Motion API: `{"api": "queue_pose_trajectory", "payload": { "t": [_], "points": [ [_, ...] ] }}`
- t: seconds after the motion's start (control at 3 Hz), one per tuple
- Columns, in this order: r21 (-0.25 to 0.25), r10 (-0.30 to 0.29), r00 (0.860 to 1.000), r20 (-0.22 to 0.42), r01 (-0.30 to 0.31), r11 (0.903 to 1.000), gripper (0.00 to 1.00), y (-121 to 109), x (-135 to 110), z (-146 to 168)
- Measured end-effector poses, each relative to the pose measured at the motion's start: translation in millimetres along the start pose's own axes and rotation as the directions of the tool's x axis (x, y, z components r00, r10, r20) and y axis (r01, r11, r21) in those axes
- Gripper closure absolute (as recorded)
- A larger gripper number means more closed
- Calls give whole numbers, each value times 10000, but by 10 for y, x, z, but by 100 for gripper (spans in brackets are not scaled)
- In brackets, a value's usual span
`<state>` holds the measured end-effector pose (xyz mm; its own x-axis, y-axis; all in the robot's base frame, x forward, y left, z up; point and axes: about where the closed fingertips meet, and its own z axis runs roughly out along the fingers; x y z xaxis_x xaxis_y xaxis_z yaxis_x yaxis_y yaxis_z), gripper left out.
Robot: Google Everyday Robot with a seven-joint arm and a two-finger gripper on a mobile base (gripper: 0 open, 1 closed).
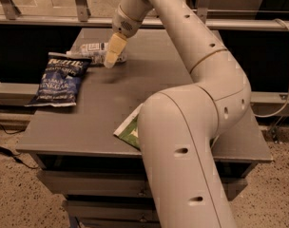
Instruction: Move blue plastic bottle near blue chip bag
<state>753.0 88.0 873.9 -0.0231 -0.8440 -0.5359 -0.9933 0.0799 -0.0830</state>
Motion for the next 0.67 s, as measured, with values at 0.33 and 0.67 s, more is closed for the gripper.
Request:
{"api": "queue_pose_trajectory", "payload": {
  "t": [0.33, 0.67],
  "points": [
    [108, 201, 9952, 954, -213, 9997, 0, 25, 278, -348],
    [456, 526, 9713, 2321, -648, 9969, 0, 46, 675, -807]
  ]
}}
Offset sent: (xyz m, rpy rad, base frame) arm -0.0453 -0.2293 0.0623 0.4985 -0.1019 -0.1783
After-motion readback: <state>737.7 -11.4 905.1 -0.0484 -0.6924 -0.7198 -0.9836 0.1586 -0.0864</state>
